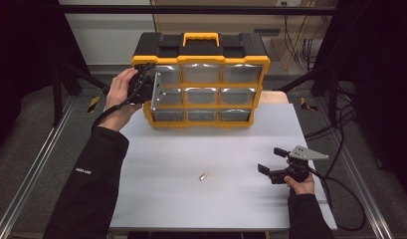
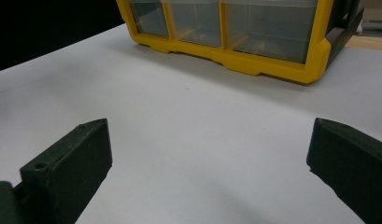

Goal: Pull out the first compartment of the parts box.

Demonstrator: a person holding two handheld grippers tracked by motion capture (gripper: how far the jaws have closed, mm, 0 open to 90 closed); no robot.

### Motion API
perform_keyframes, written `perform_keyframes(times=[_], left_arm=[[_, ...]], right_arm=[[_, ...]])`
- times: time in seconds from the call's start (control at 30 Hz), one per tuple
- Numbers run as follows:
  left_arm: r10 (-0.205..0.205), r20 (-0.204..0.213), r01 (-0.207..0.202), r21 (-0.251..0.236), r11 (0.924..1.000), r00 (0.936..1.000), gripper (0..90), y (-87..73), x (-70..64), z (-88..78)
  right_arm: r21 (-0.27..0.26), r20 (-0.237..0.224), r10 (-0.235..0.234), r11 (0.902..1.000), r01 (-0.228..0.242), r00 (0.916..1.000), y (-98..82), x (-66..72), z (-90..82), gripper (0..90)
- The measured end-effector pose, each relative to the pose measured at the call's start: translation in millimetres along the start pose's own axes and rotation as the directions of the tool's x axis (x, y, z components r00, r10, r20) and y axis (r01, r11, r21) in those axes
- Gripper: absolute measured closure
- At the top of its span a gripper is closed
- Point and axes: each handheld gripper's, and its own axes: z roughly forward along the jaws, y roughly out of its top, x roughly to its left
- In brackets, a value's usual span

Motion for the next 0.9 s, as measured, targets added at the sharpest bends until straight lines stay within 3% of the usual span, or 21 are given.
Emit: perform_keyframes(times=[0.6, 0.9], left_arm=[[0.073, -0.057, -0.072, 0.021, 0.9972, 0.9957, 71.0, 1.4, -1.2, 0.1], [0.078, -0.072, -0.078, 0.006, 0.9969, 0.9944, 73.4, -0.9, -2.0, -0.4]], right_arm=[[-0.001, 0.001, 0.001, 1.0000, -0.001, 1.0000, 0.1, 0.0, -0.1, 0.8], [-0.002, 0.001, 0.000, 1.0000, 0.000, 1.0000, 0.1, 0.0, -0.1, 0.8]])
